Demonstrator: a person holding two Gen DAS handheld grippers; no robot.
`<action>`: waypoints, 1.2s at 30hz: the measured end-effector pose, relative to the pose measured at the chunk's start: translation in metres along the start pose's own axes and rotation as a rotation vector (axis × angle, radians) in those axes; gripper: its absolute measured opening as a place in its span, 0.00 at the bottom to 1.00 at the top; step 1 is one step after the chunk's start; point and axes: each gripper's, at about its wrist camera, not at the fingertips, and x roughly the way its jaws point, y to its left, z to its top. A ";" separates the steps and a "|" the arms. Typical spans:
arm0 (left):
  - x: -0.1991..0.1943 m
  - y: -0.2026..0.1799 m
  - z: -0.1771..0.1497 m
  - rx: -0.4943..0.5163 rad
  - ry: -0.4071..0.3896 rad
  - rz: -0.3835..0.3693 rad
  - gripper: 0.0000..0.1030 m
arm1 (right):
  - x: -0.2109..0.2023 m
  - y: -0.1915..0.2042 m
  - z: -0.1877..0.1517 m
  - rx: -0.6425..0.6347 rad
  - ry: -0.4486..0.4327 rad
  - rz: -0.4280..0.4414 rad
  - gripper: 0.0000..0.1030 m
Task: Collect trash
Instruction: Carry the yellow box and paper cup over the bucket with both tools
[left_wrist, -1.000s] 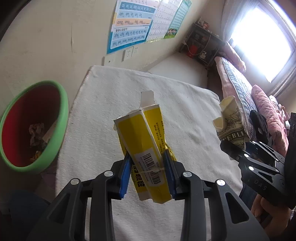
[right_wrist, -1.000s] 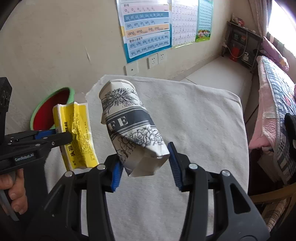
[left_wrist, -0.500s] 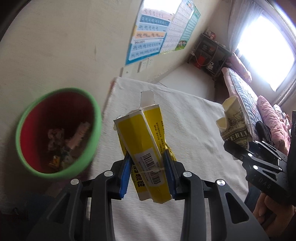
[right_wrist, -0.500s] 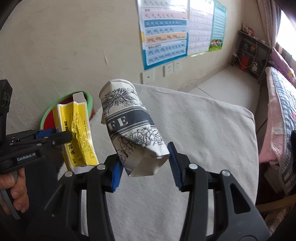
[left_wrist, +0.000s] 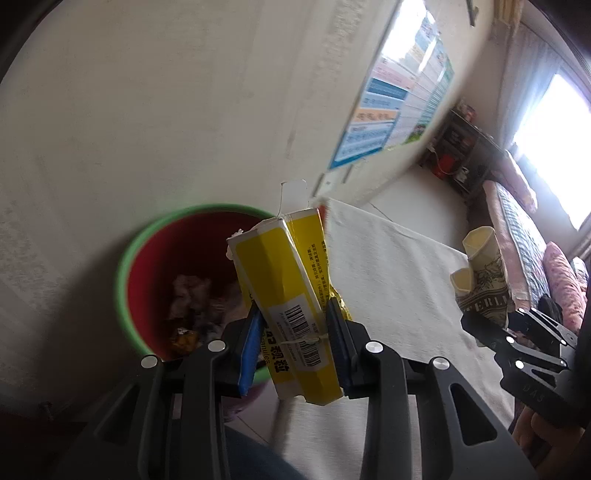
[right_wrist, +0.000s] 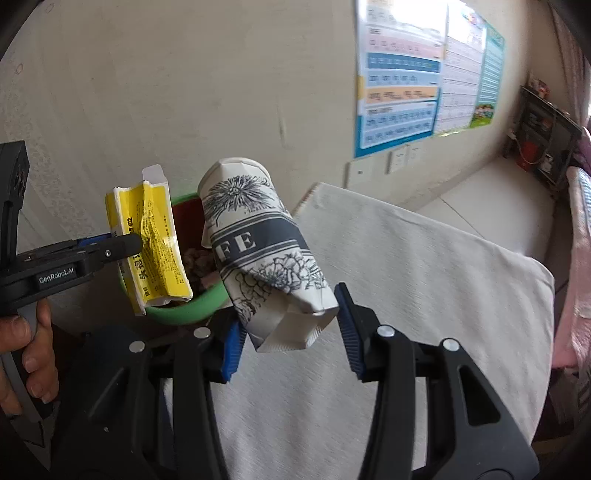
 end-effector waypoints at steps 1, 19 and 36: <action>-0.001 0.005 0.001 -0.007 -0.001 0.003 0.31 | 0.003 0.005 0.004 -0.004 0.000 0.008 0.43; -0.007 0.074 0.005 -0.079 -0.021 0.075 0.31 | 0.058 0.079 0.059 -0.064 0.003 0.123 0.43; 0.014 0.100 0.014 -0.083 0.015 0.092 0.31 | 0.104 0.102 0.064 -0.084 0.054 0.132 0.43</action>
